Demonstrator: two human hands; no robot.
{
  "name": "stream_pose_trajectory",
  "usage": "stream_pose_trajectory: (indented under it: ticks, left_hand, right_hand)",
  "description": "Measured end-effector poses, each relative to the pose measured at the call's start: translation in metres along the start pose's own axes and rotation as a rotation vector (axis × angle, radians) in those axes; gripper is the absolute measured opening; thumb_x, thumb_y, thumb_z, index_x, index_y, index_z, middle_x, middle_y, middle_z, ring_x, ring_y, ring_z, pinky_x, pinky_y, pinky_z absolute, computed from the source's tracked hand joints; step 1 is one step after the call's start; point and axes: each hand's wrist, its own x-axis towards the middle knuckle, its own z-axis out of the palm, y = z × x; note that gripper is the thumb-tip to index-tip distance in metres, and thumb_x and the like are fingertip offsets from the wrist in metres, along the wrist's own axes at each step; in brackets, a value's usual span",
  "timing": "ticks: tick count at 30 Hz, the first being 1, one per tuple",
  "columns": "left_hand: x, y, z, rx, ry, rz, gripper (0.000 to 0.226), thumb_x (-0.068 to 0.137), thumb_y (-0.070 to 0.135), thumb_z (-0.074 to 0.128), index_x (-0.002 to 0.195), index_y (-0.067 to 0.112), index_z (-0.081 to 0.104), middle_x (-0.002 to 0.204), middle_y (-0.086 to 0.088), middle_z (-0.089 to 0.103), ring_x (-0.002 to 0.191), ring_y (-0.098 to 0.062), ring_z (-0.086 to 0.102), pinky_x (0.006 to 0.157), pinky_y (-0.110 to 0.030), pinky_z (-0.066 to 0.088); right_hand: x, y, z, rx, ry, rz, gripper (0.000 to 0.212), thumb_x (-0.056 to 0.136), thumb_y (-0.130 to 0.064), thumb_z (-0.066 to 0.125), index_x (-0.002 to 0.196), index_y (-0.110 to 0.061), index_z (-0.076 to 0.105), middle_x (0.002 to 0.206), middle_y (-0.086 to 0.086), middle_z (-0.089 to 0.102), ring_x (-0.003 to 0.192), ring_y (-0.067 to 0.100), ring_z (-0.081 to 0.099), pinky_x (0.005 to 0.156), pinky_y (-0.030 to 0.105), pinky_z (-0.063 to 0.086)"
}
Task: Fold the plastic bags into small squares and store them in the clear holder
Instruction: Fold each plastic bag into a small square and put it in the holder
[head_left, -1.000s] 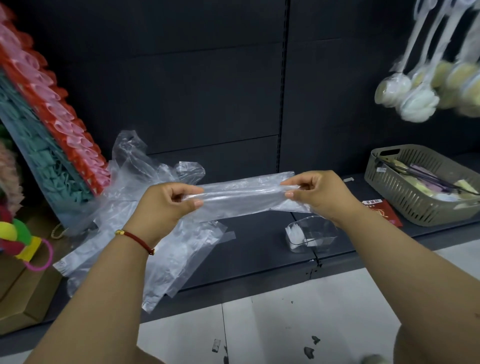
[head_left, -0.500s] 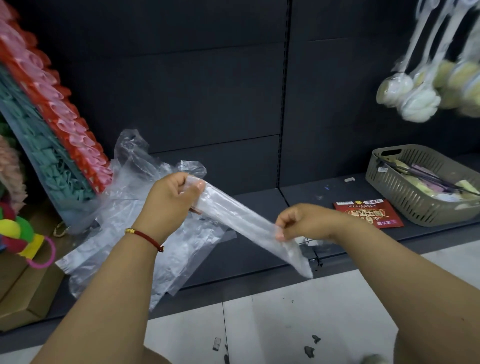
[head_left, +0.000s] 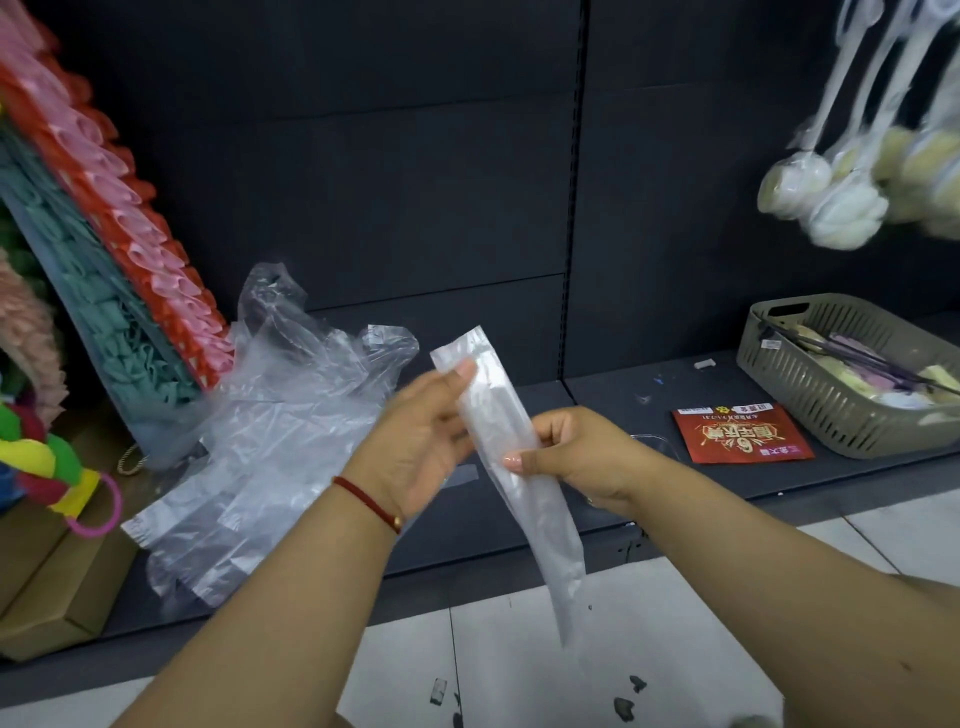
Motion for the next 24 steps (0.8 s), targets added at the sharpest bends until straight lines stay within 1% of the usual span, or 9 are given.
stream_pose_trajectory:
  ticks: [2, 5, 7, 11, 14, 16, 18, 22, 24]
  left_hand:
    - [-0.004, -0.010, 0.013, 0.078, -0.002, -0.042, 0.040, 0.086, 0.035, 0.069, 0.105, 0.001, 0.063, 0.094, -0.013, 0.071, 0.093, -0.027, 0.070, 0.090, -0.044, 0.056]
    - [-0.001, -0.016, 0.023, 0.139, 0.147, 0.024, 0.022, 0.098, 0.022, 0.054, 0.103, 0.005, 0.066, 0.103, -0.011, 0.074, 0.099, -0.022, 0.071, 0.085, -0.038, 0.058]
    - [0.001, -0.011, 0.021, 0.105, 0.179, 0.045, 0.025, 0.103, 0.018, 0.045, 0.103, 0.005, 0.065, 0.102, -0.012, 0.074, 0.098, -0.021, 0.072, 0.083, -0.035, 0.059]
    - [0.005, 0.000, 0.007, 0.015, 0.225, 0.089, 0.028, 0.105, 0.020, 0.041, 0.103, 0.002, 0.063, 0.096, -0.012, 0.075, 0.097, -0.024, 0.072, 0.080, -0.033, 0.059]
    - [0.008, 0.009, 0.000, -0.076, 0.281, 0.110, 0.031, 0.106, 0.021, 0.039, 0.106, -0.001, 0.060, 0.101, -0.016, 0.072, 0.095, -0.025, 0.072, 0.077, -0.032, 0.060]
    - [0.009, 0.013, -0.004, -0.091, 0.291, 0.125, 0.032, 0.107, 0.023, 0.037, 0.107, 0.000, 0.059, 0.103, -0.016, 0.071, 0.095, -0.023, 0.072, 0.077, -0.031, 0.060]
    - [0.010, 0.014, -0.007, -0.070, 0.282, 0.136, 0.032, 0.107, 0.023, 0.036, 0.108, 0.001, 0.060, 0.104, -0.014, 0.072, 0.097, -0.022, 0.072, 0.079, -0.031, 0.059]
    - [0.009, 0.009, -0.003, 0.029, 0.173, 0.134, 0.030, 0.106, 0.023, 0.039, 0.108, 0.002, 0.061, 0.103, -0.012, 0.074, 0.101, -0.024, 0.071, 0.082, -0.033, 0.059]
    - [0.008, 0.006, 0.001, 0.080, 0.120, 0.139, 0.030, 0.105, 0.024, 0.040, 0.108, 0.003, 0.061, 0.103, -0.011, 0.074, 0.101, -0.024, 0.071, 0.083, -0.032, 0.059]
  right_hand:
    - [0.000, 0.000, 0.000, 0.004, 0.007, 0.004, 0.012, 0.082, -0.009, 0.075, 0.093, -0.004, 0.074, 0.091, 0.010, 0.076, 0.086, 0.022, 0.072, 0.082, 0.030, 0.058]
    - [-0.001, 0.000, 0.002, -0.045, -0.001, 0.004, 0.011, 0.081, -0.010, 0.077, 0.090, -0.004, 0.074, 0.090, 0.008, 0.076, 0.085, 0.019, 0.072, 0.076, 0.025, 0.057]
    - [-0.002, 0.000, 0.003, -0.108, -0.019, 0.010, 0.013, 0.078, -0.010, 0.079, 0.089, -0.004, 0.074, 0.089, 0.006, 0.075, 0.080, 0.014, 0.071, 0.071, 0.021, 0.056]
    - [-0.004, 0.008, 0.004, -0.259, -0.059, 0.087, 0.016, 0.073, -0.011, 0.083, 0.087, -0.012, 0.075, 0.089, 0.000, 0.075, 0.080, 0.012, 0.071, 0.071, 0.017, 0.056]
    - [-0.006, 0.017, 0.003, -0.396, -0.096, 0.138, 0.014, 0.073, -0.014, 0.084, 0.081, -0.015, 0.074, 0.087, -0.002, 0.074, 0.082, 0.015, 0.070, 0.078, 0.022, 0.056]
    - [-0.007, 0.021, 0.002, -0.449, -0.119, 0.153, 0.016, 0.073, -0.015, 0.085, 0.072, -0.020, 0.070, 0.079, -0.006, 0.071, 0.076, 0.011, 0.067, 0.075, 0.021, 0.055]
    - [-0.008, 0.020, 0.000, -0.482, -0.118, 0.153, 0.016, 0.073, -0.018, 0.085, 0.072, -0.021, 0.069, 0.078, -0.008, 0.070, 0.076, 0.011, 0.067, 0.073, 0.020, 0.055]
    - [-0.007, 0.011, 0.001, -0.273, -0.047, 0.037, 0.021, 0.078, -0.026, 0.081, 0.096, -0.017, 0.074, 0.097, -0.003, 0.075, 0.091, 0.011, 0.070, 0.085, 0.022, 0.055]
    - [-0.005, 0.007, 0.003, -0.145, 0.043, -0.036, 0.014, 0.082, -0.022, 0.077, 0.092, -0.014, 0.074, 0.091, -0.002, 0.075, 0.086, 0.010, 0.069, 0.084, 0.022, 0.055]
